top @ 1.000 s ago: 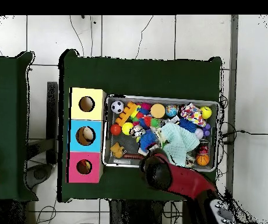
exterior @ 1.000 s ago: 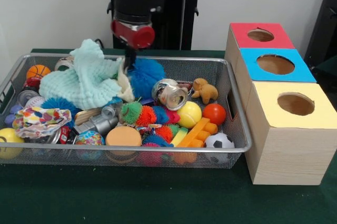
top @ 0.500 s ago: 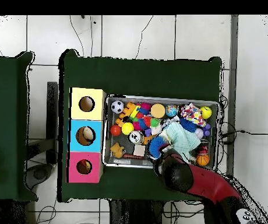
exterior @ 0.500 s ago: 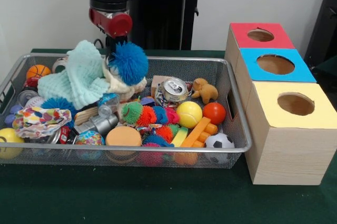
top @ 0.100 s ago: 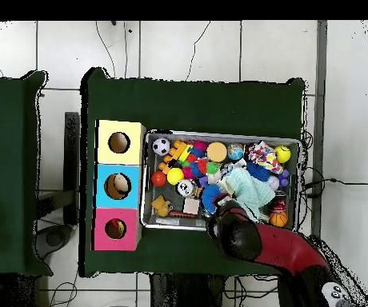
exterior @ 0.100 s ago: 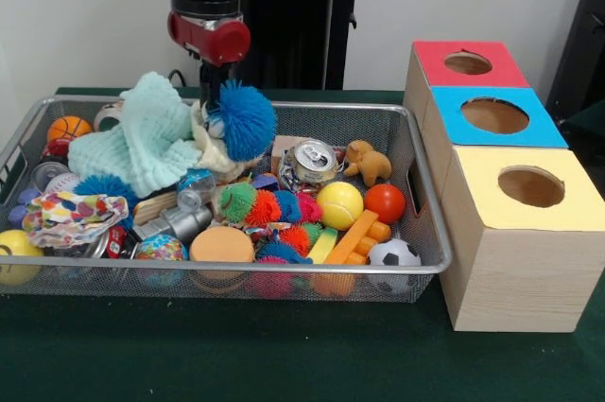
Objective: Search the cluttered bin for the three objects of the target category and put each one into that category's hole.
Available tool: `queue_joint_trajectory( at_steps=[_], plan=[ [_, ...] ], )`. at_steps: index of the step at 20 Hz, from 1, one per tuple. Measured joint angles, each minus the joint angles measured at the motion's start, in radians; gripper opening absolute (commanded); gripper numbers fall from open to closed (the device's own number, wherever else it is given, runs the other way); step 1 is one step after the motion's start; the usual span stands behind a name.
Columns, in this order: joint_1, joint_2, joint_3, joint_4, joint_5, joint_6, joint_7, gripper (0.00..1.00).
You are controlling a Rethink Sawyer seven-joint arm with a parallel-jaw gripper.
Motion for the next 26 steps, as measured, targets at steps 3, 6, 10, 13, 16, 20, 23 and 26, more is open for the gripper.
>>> queue_joint_trajectory(
  at_steps=[3, 6, 10, 13, 16, 20, 23, 26],
  plan=[
    [0.012, -0.001, 0.000, 0.000, -0.021, 0.000, 0.000, 1.00],
    [0.023, -0.005, 0.000, 0.000, -0.038, 0.000, 0.000, 1.00],
    [0.024, -0.008, 0.000, 0.000, -0.041, 0.000, 0.000, 1.00],
    [0.024, -0.011, 0.000, 0.000, -0.041, 0.000, 0.000, 1.00],
    [0.023, -0.017, 0.000, 0.002, -0.036, 0.000, 0.000, 1.00],
    [0.027, -0.025, 0.000, 0.014, -0.011, 0.000, 0.000, 1.00],
    [0.041, -0.026, 0.000, 0.021, 0.013, 0.000, 0.000, 1.00],
    [0.061, -0.026, 0.000, 0.027, 0.035, 0.000, 0.000, 1.00]
  ],
)
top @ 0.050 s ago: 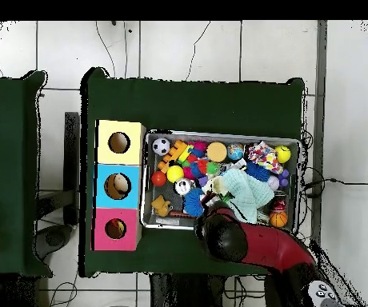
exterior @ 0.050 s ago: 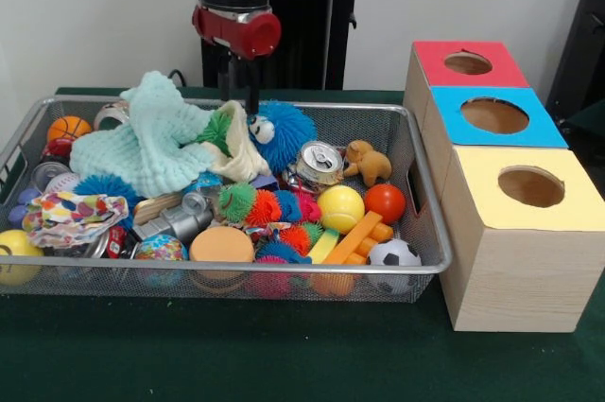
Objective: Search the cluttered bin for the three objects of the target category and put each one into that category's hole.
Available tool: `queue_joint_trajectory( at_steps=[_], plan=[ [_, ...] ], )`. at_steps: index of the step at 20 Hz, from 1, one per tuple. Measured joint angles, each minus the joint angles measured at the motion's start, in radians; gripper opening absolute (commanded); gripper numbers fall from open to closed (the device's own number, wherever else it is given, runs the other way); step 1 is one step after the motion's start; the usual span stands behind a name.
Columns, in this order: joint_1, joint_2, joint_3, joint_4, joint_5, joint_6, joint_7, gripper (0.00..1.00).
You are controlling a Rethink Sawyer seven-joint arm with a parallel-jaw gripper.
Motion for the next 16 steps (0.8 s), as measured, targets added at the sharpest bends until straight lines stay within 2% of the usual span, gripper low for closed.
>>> queue_joint_trajectory(
  at_steps=[9, 13, 16],
  plan=[
    [0.099, 0.003, -0.006, 0.013, 0.089, -0.004, 0.000, 1.00],
    [0.152, 0.043, -0.004, 0.025, 0.173, -0.063, 0.000, 1.00],
    [0.163, 0.064, -0.002, 0.035, 0.214, -0.102, 0.004, 1.00]
  ],
)
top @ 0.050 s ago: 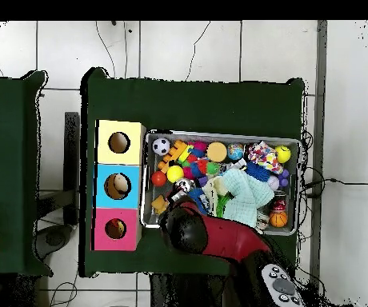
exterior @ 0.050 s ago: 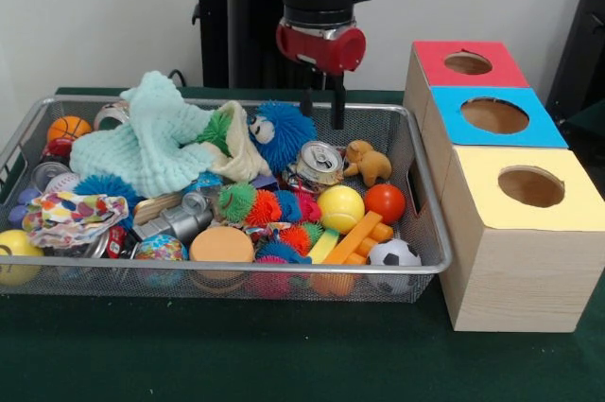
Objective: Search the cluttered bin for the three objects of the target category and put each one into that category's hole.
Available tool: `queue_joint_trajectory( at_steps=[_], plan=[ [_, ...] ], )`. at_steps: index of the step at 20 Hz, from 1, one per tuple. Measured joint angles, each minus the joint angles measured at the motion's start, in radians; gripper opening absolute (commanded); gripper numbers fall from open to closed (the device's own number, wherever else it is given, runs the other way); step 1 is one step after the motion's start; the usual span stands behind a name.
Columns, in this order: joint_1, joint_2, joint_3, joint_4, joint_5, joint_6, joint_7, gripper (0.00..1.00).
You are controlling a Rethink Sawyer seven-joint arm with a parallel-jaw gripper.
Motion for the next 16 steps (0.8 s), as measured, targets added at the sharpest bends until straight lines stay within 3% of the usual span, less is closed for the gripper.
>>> queue_joint_trajectory(
  at_steps=[8, 16],
  plan=[
    [-0.034, 0.079, 0.043, 0.050, 0.114, -0.101, 0.009, 1.00],
    [-0.203, 0.190, 0.154, 0.153, 0.202, -0.122, 0.009, 1.00]
  ],
)
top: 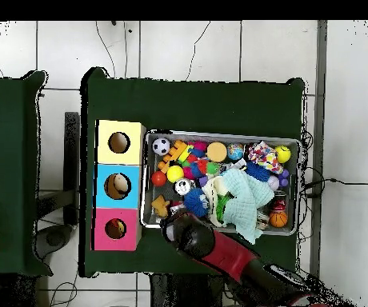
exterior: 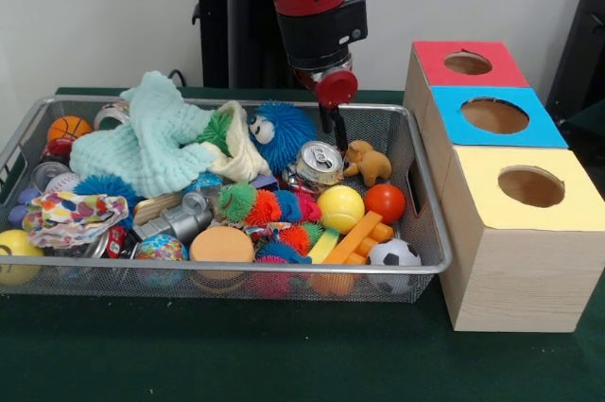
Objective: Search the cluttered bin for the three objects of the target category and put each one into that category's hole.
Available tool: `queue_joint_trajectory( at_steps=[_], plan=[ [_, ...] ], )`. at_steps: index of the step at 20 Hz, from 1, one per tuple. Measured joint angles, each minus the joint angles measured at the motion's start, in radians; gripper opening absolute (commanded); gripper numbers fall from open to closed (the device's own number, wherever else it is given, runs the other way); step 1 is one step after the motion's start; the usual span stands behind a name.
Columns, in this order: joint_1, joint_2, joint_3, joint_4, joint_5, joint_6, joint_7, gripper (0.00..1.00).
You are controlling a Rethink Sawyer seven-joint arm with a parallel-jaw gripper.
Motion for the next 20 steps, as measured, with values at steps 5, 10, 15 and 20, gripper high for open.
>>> queue_joint_trajectory(
  at_steps=[5, 10, 15, 20],
  plan=[
    [-0.055, 0.014, 0.048, 0.048, 0.055, -0.017, 0.004, 1.00],
    [-0.102, 0.037, 0.112, 0.082, 0.082, -0.054, 0.021, 1.00],
    [-0.143, 0.087, 0.175, 0.108, 0.081, -0.132, 0.058, 1.00],
    [-0.167, 0.148, 0.203, 0.110, 0.061, -0.213, 0.082, 1.00]
  ],
)
